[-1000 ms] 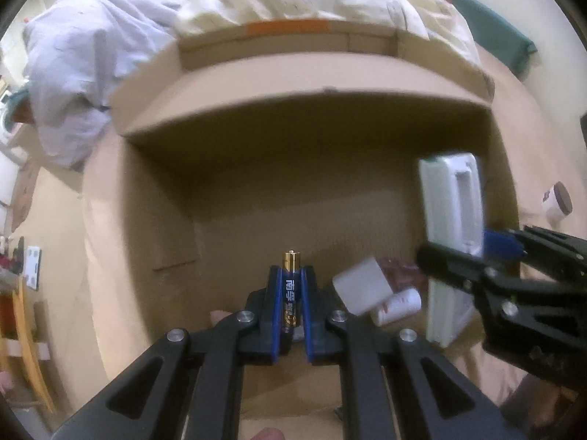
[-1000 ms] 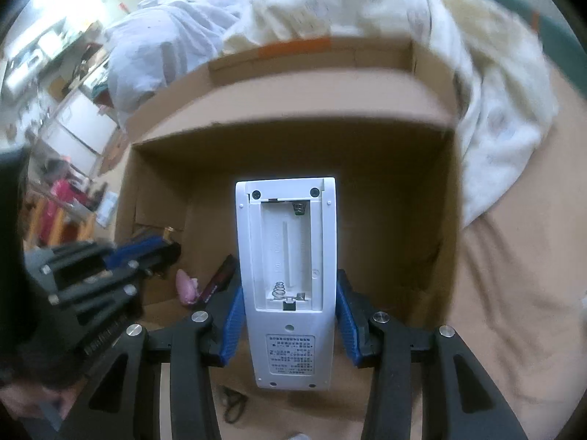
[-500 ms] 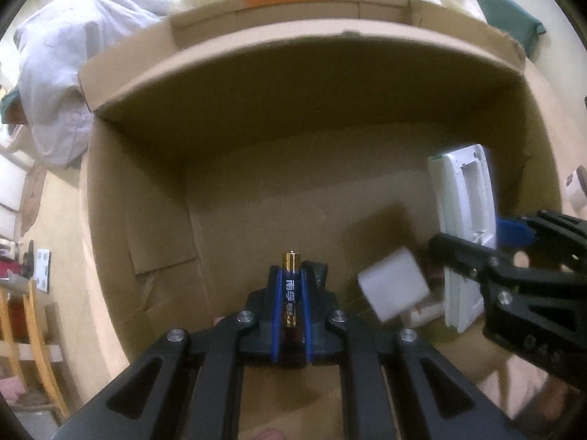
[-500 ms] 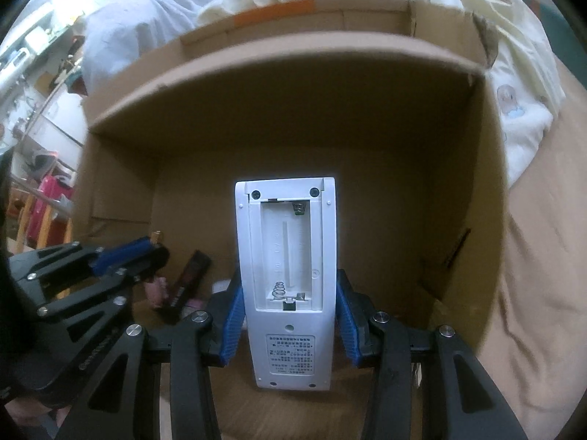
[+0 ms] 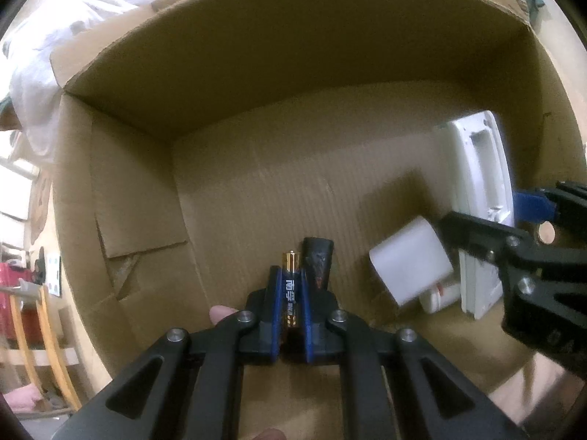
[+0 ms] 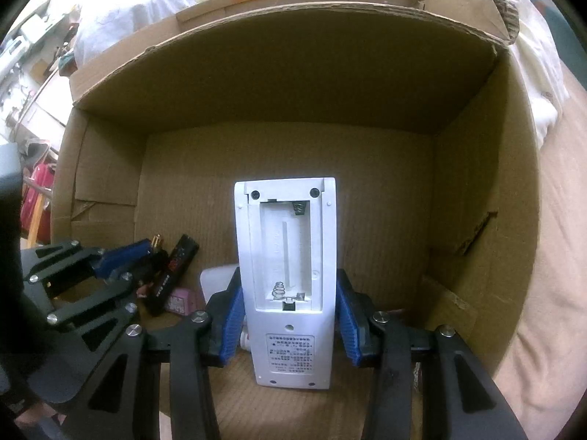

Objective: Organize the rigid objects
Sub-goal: 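Carry the remote and battery over the box and release them inside with both tools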

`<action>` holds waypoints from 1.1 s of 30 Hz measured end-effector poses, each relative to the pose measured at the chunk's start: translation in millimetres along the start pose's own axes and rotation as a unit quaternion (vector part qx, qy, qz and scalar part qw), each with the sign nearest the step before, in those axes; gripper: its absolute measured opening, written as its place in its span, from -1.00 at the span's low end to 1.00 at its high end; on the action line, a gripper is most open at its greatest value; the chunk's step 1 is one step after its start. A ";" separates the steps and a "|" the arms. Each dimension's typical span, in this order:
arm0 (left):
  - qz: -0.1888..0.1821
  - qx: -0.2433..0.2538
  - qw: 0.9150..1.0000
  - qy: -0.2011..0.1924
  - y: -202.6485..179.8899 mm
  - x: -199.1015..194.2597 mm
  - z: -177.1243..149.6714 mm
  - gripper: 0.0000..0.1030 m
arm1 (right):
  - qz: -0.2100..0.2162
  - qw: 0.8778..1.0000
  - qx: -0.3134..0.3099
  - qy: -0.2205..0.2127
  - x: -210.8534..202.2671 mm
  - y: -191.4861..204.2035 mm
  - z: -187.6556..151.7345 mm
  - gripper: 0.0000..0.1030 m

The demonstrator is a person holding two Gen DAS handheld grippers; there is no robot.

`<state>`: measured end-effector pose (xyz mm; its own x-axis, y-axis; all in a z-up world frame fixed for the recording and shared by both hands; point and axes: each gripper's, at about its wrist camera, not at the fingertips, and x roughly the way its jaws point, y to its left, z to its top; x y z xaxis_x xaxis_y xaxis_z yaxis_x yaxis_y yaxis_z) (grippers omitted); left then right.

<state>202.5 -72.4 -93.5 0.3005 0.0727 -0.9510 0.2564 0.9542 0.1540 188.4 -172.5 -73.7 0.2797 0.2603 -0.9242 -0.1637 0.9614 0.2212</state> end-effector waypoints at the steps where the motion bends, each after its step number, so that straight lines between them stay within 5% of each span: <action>1: 0.000 0.000 1.000 0.001 -0.9 0.9 0.2 -0.82 | 0.000 1.000 0.000 0.000 0.2 0.7 0.0 -0.09; 10: -0.006 -0.005 1.000 0.000 5.0 1.2 1.6 -0.80 | 0.009 1.000 0.000 0.007 1.3 -2.5 1.1 -0.01; 15: -0.017 -0.010 1.000 -0.005 6.8 -2.6 1.0 0.08 | 0.027 1.000 0.001 -0.014 -5.6 -3.4 4.7 0.36; 24: -0.059 -0.019 0.998 -0.017 3.1 -10.7 2.5 0.78 | 0.059 0.997 -0.015 -0.047 -20.6 6.6 7.1 0.99; 33: -0.058 -0.027 0.998 -0.021 1.1 -15.1 1.5 0.84 | 0.062 0.996 -0.019 -0.055 -22.4 10.0 7.2 1.00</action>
<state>199.6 -72.8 -78.6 0.3105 -0.0497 -0.9493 0.2412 0.9701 0.0281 187.2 -168.0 -48.5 0.3574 0.3877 -0.8497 -0.2383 0.9175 0.3184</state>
